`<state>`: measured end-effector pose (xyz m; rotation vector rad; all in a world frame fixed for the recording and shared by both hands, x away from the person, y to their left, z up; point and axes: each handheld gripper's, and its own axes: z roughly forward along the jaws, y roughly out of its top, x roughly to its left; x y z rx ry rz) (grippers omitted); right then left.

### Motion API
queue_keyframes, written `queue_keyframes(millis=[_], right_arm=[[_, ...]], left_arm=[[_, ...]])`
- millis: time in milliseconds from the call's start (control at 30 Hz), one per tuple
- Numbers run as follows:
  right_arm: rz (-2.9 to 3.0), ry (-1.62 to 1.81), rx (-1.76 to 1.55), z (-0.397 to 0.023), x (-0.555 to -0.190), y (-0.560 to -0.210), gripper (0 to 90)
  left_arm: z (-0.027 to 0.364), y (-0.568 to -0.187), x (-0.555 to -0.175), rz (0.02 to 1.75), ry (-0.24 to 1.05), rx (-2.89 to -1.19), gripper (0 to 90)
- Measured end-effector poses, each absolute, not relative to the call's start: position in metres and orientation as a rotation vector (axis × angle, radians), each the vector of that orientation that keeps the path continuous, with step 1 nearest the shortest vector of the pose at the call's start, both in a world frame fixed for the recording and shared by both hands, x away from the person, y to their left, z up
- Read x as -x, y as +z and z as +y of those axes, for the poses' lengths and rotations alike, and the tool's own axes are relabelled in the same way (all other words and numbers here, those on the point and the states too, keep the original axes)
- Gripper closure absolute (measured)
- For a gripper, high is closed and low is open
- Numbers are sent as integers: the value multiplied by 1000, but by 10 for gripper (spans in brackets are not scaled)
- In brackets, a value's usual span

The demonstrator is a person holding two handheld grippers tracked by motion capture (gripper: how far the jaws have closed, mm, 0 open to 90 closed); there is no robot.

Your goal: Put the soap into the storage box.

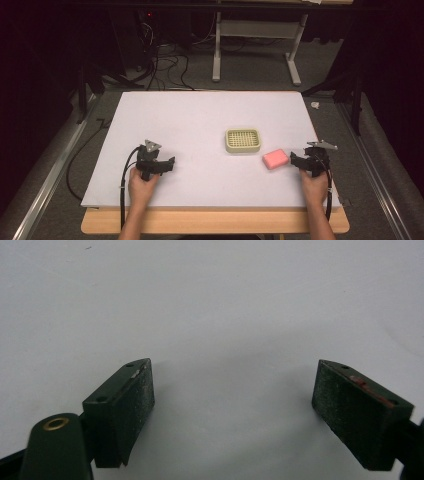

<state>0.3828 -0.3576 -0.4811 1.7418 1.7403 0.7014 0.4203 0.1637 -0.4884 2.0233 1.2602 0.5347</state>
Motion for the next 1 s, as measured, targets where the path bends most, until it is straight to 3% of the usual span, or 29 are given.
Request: queue_keyframes(millis=[1000], right_arm=[[1747,709,-1749,-359,-384,-481,236]], left_arm=[[164,-488,-420,1260,535,-2024,176]])
